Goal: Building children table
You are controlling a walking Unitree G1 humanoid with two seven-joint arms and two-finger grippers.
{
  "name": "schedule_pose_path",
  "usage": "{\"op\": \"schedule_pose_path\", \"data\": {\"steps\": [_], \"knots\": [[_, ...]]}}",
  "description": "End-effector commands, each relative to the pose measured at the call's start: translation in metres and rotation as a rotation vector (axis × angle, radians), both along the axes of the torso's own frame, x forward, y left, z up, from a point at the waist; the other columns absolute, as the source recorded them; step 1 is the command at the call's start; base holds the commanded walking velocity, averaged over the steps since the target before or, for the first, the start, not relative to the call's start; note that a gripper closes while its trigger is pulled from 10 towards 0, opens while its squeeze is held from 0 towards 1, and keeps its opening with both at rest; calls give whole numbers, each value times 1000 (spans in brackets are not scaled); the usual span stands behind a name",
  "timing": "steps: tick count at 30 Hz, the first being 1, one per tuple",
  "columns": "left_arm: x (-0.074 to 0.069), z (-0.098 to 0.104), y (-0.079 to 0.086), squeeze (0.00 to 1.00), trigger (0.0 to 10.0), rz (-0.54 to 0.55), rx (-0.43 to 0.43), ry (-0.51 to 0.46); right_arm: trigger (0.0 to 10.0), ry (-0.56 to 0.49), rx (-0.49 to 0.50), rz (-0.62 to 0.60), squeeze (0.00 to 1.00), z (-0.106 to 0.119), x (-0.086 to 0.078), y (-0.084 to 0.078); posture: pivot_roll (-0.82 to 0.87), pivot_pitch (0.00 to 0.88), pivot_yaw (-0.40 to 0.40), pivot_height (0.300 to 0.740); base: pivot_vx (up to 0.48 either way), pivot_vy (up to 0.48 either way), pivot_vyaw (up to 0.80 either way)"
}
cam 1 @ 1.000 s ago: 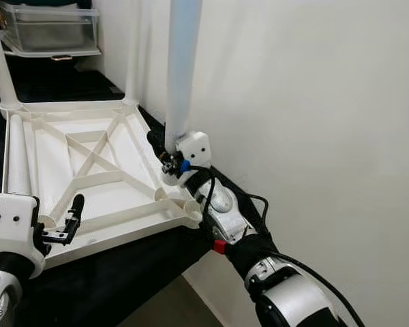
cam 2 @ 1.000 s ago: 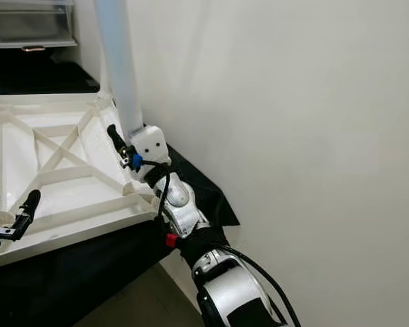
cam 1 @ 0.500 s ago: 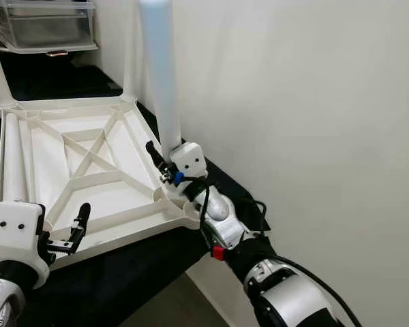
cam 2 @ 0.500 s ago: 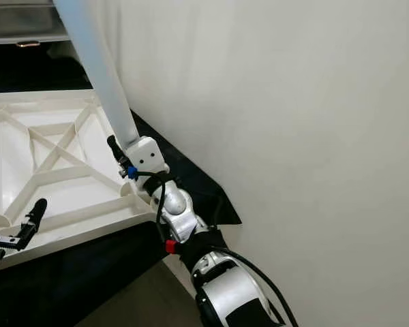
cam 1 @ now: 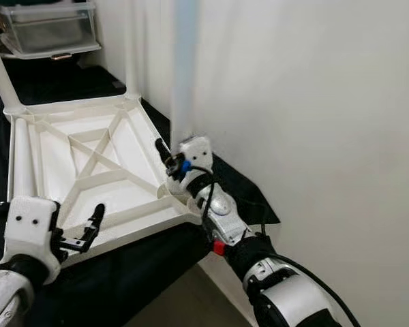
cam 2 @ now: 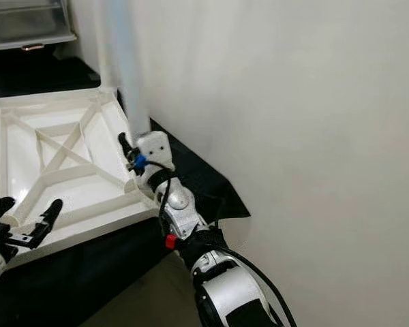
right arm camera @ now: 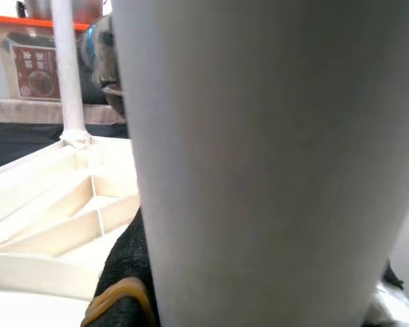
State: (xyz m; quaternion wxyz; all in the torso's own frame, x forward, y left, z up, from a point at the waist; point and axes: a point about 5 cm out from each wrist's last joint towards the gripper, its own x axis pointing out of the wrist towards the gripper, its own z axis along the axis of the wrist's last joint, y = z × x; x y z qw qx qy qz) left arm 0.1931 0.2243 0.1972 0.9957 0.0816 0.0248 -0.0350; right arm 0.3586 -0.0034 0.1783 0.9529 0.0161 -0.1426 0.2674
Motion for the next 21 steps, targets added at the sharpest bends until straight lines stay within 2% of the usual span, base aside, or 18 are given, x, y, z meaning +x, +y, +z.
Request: {"op": "schedule_pose_path", "data": {"steps": [1, 3, 5, 8, 9, 10, 11, 12, 13, 14, 21], "knots": [[2, -6, 0, 0, 10000, -14, 2, 38, 0, 106, 78, 70, 0, -16, -20, 33, 148, 121, -76, 740, 0, 0, 0], [7, -8, -2, 0, 10000, -32, -3, 43, 0, 101, 122, 187, 0, -8, -43, 65, 138, 115, -71, 740, 0, 0, 0], [7, -8, -2, 0, 10000, -32, -3, 43, 0, 101, 122, 187, 0, -8, -43, 65, 138, 115, -71, 740, 0, 0, 0], [11, -7, -2, 0, 10000, -39, 0, 41, 0, 133, 145, 343, 0, -4, -74, 95, 137, 112, -74, 740, 0, 0, 0], [11, -7, -2, 0, 10000, -39, 0, 41, 0, 133, 145, 343, 0, -4, -74, 95, 137, 112, -74, 740, 0, 0, 0], [12, -6, 0, 0, 10000, -33, 6, 40, 0, 144, 152, 402, 0, -1, -85, 102, 138, 111, -77, 740, 0, 0, 0], [12, -6, 0, 0, 10000, -33, 6, 40, 0, 144, 152, 402, 0, -1, -85, 102, 138, 111, -77, 740, 0, 0, 0], [12, -5, 3, 0, 10000, -26, 13, 37, 0, 160, 163, 453, 0, 3, -95, 108, 137, 108, -83, 740, 0, 0, 0], [12, -5, 3, 0, 10000, -26, 13, 37, 0, 160, 163, 453, 0, 3, -95, 108, 137, 108, -83, 740, 0, 0, 0], [12, -4, 7, 0, 10000, -13, 24, 32, 0, 166, 174, 488, 0, 8, -102, 111, 134, 107, -85, 740, 0, 0, 0], [17, -1, 26, 0, 10000, 78, 68, 19, 0, 195, 216, 560, 0, 24, -115, 121, 137, 101, -93, 740, 0, 0, 0]]}}
